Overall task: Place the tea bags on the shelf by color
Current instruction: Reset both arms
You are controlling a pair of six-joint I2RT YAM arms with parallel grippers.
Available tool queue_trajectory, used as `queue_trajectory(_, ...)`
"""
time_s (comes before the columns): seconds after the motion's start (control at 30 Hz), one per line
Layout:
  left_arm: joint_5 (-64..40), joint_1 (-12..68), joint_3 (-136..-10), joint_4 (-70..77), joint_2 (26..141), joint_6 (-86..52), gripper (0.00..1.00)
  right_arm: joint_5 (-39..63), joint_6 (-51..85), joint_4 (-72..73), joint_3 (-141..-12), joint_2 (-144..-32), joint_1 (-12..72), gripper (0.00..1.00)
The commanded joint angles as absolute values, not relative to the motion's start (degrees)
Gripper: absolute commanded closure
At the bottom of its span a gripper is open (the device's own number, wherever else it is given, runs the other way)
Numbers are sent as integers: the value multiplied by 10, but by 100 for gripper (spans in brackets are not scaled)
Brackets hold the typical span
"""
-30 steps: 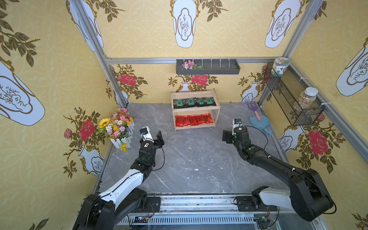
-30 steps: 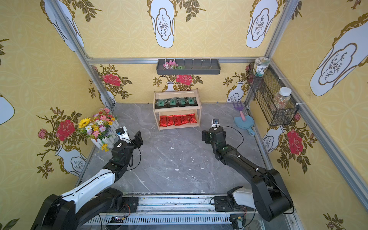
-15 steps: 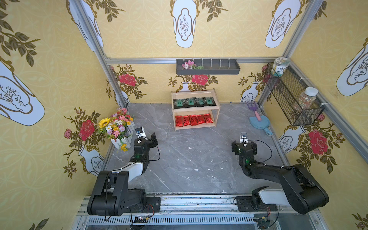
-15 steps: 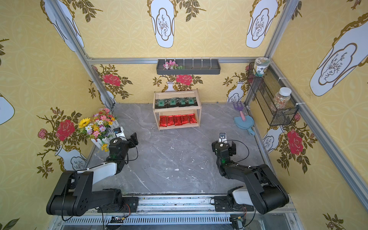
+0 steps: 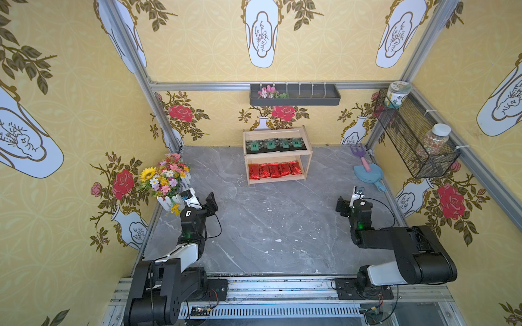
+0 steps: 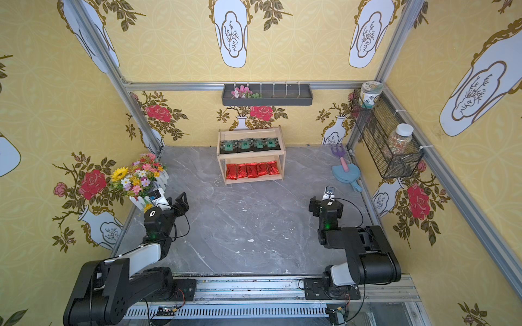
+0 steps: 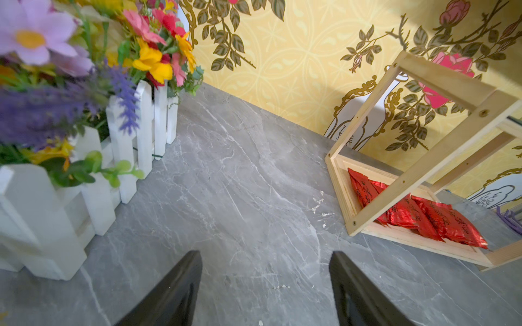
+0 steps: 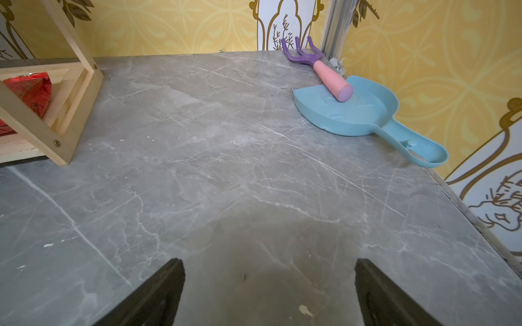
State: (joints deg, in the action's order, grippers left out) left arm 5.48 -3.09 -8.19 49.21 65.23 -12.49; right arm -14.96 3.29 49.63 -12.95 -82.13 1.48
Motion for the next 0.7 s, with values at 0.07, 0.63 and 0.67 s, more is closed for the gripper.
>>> queue_trajectory(0.07,71,-32,-79,463,621,-90,22,-130,41,530,-125,-819,16,3)
queue_trajectory(0.63,67,-44,-64,650,777,-32,0,-133,40,526,-128,-821,17,3)
queue_trajectory(0.67,66,-44,-63,651,777,-32,0,-132,41,526,-129,-822,18,3)
